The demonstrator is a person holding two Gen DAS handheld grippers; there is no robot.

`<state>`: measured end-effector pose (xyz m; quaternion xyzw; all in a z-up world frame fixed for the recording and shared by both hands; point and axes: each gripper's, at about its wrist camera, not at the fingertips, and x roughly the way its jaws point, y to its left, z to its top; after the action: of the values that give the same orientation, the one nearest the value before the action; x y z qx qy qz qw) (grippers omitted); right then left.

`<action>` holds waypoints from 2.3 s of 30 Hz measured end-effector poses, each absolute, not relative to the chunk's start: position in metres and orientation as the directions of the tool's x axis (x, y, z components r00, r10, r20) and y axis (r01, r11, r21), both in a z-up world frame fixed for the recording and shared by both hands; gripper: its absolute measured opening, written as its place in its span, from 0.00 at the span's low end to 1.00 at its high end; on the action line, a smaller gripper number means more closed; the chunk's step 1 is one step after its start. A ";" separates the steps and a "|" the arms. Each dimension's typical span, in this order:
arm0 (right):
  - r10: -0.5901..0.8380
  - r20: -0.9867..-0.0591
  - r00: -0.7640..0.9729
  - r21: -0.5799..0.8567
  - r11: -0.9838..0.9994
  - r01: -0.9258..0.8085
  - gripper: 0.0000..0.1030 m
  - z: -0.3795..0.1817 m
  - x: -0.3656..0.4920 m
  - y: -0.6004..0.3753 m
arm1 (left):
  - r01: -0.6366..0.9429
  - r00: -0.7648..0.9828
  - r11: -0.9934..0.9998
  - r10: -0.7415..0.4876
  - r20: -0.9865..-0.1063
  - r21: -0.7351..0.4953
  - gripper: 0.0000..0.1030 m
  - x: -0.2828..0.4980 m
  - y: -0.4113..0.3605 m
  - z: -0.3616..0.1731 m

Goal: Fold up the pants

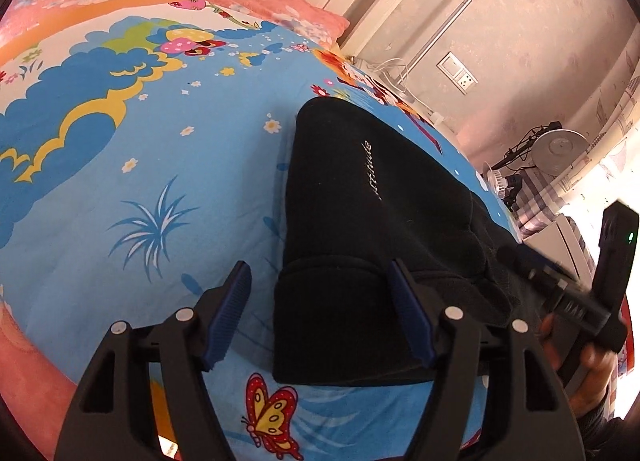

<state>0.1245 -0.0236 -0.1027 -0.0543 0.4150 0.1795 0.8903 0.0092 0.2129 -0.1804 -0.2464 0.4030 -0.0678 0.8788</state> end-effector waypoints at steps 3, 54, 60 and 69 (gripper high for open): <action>0.220 -0.765 0.605 0.006 0.942 -0.335 0.95 -0.106 0.148 -0.019 | -0.085 0.662 0.872 -0.313 -0.681 -0.483 0.69 0.010 0.212 -0.180; 0.088 -0.788 0.609 -0.116 0.950 -0.289 0.95 -0.144 0.165 -0.016 | -0.028 0.676 0.999 -0.001 -0.737 -0.027 0.60 -0.025 0.156 -0.156; 0.119 -0.771 0.626 -0.079 0.957 -0.279 0.95 -0.132 0.157 -0.025 | -0.031 0.727 0.993 -0.059 -0.684 -0.118 0.59 -0.030 0.163 -0.144; 0.205 -0.748 0.632 -0.092 0.910 -0.404 0.95 -0.111 0.098 -0.021 | -0.084 0.723 0.944 -0.162 -0.671 -0.319 0.59 -0.023 0.188 -0.158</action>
<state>0.0981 -0.0211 -0.1109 -0.1264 0.3939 0.1704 0.8943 -0.0229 0.1878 -0.1578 -0.1657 0.3714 -0.0216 0.9133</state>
